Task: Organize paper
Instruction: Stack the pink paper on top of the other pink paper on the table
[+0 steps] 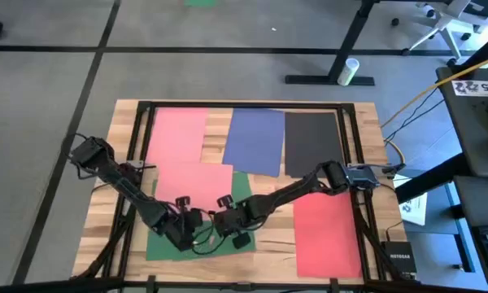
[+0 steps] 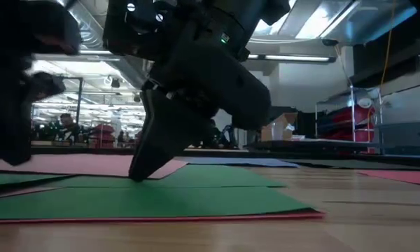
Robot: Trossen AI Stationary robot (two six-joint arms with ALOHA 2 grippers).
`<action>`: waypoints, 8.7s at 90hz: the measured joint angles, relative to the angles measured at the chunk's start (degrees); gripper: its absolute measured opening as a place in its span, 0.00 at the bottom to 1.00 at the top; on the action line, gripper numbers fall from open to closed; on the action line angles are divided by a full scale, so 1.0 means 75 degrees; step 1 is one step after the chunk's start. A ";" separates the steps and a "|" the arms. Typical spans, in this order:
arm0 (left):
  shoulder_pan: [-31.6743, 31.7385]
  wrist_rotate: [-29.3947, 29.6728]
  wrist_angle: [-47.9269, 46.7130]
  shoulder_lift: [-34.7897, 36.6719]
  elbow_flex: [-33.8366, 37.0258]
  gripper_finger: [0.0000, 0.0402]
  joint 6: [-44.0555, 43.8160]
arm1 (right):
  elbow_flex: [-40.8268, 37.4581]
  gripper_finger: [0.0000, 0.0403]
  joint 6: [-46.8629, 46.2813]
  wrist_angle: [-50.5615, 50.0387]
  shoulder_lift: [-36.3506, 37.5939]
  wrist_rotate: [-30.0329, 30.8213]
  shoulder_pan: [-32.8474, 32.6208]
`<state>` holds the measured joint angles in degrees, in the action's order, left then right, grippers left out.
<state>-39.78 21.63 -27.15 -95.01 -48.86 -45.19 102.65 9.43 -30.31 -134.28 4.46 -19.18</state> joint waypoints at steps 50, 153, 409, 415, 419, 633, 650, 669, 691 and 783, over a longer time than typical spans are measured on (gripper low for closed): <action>0.0141 -0.0207 0.0179 -0.0138 0.0032 0.00 0.0235 | 0.0154 0.00 0.0141 -0.1483 0.0390 0.0515 -0.0399; 0.0811 -0.0345 0.2313 -0.0218 0.0040 0.00 0.0676 | -0.1449 0.00 -0.1387 -0.1440 0.0796 -0.0334 -0.0440; 0.0785 0.0390 -0.1471 -0.0176 -0.0520 0.20 0.1816 | -0.1472 0.00 -0.1256 -0.0864 0.0769 -0.0684 -0.0455; 0.0785 0.0390 -0.1343 -0.0167 -0.0612 0.21 0.1821 | -0.1472 0.00 -0.1258 -0.0860 0.0769 -0.0684 -0.0454; 0.0788 0.0391 -0.1198 -0.0167 -0.0644 0.22 0.1825 | -0.1472 0.00 -0.1258 -0.0849 0.0769 -0.0682 -0.0454; 0.1441 0.0158 -0.4068 -0.0095 -0.2031 0.00 0.2230 | -0.1469 0.00 -0.1273 -0.0521 0.0758 -0.0743 -0.0446; 0.1422 0.0424 -0.5769 -0.0083 -0.2669 0.00 0.2923 | -0.1469 0.00 -0.1273 -0.0515 0.0758 -0.0745 -0.0449; 0.1419 0.0869 -0.7236 -0.0080 -0.2897 0.00 0.4423 | -0.1472 0.00 -0.1273 -0.0504 0.0758 -0.0745 -0.0448; 0.1410 0.1954 -0.7695 -0.0080 -0.2897 0.00 0.6427 | -0.1472 0.00 -0.1272 -0.0494 0.0758 -0.0745 -0.0449; 0.3169 0.5576 -0.8361 -0.0080 -0.2897 0.00 0.8852 | -0.1472 0.00 -0.1273 -0.0482 0.0758 -0.0833 -0.0440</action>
<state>-16.01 63.45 -89.85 -95.61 -70.59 21.21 91.61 -0.12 -33.92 -128.60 -1.78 -22.48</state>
